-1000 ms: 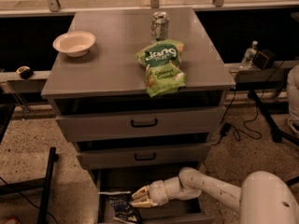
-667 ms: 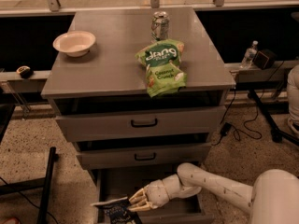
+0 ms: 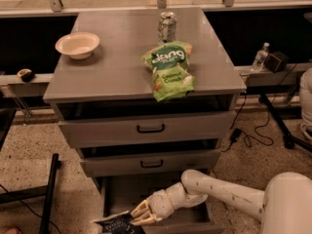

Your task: Pick blue chip bag from bottom drawer and place on counter

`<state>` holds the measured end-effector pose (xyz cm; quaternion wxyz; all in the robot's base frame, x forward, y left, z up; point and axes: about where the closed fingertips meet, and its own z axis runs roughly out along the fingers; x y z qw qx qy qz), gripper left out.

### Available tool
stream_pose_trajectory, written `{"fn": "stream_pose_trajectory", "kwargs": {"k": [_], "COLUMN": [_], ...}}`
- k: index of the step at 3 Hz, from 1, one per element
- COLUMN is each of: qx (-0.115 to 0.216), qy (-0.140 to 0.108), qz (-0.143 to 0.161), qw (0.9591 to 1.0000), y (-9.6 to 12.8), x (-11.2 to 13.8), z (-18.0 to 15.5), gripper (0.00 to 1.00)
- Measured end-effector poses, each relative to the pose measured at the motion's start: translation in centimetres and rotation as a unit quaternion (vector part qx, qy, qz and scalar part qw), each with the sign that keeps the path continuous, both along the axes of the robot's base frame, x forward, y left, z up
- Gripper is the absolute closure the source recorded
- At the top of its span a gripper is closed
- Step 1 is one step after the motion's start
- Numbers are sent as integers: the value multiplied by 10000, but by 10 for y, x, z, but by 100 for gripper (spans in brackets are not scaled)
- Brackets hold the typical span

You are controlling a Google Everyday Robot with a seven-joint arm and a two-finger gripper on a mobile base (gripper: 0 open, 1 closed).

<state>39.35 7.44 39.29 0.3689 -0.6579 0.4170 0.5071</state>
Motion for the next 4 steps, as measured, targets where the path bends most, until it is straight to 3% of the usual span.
{"fn": "stream_pose_trajectory", "kwargs": {"k": [1,2,3,4], "qx": [476,868,863,640], "qy": [-193,-1084,-1867,-2559], "qz": [-293,-671,-913,-904], "qw": [9982,9880,9744,9603], "y": [-1,-23,-41,-44], "x": [19,31,26,26], "z": [29,95,164,205], "gripper": [100,100,100,100]}}
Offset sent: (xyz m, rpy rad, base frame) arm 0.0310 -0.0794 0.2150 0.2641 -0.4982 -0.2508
